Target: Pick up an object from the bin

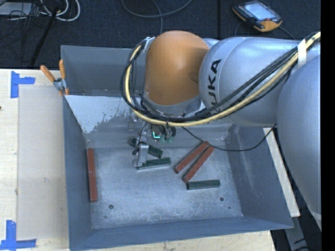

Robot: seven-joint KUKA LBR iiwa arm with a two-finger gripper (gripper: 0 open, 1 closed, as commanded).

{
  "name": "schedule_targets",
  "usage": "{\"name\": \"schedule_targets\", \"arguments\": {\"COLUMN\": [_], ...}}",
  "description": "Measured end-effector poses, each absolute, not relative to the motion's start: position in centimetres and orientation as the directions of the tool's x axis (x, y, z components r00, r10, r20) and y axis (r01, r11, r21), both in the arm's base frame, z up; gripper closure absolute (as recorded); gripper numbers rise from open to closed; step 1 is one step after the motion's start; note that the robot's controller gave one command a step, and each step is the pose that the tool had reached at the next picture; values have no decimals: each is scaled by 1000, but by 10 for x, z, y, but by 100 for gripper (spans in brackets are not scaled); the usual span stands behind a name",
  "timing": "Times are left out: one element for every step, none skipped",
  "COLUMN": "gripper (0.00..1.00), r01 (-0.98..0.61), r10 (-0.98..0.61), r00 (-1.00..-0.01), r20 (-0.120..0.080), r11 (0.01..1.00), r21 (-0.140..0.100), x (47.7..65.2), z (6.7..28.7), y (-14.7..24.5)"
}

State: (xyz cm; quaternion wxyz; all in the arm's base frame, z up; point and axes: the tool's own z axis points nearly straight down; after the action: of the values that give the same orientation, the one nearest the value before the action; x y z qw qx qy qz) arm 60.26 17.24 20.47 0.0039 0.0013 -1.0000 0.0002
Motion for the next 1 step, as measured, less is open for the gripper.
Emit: {"name": "schedule_targets", "arguments": {"gripper": [0], "r01": [0], "r10": [0], "r00": [-1000], "r20": [0], "r11": [1000], "r21": [1], "x": [604], "z": [209], "y": [172]}}
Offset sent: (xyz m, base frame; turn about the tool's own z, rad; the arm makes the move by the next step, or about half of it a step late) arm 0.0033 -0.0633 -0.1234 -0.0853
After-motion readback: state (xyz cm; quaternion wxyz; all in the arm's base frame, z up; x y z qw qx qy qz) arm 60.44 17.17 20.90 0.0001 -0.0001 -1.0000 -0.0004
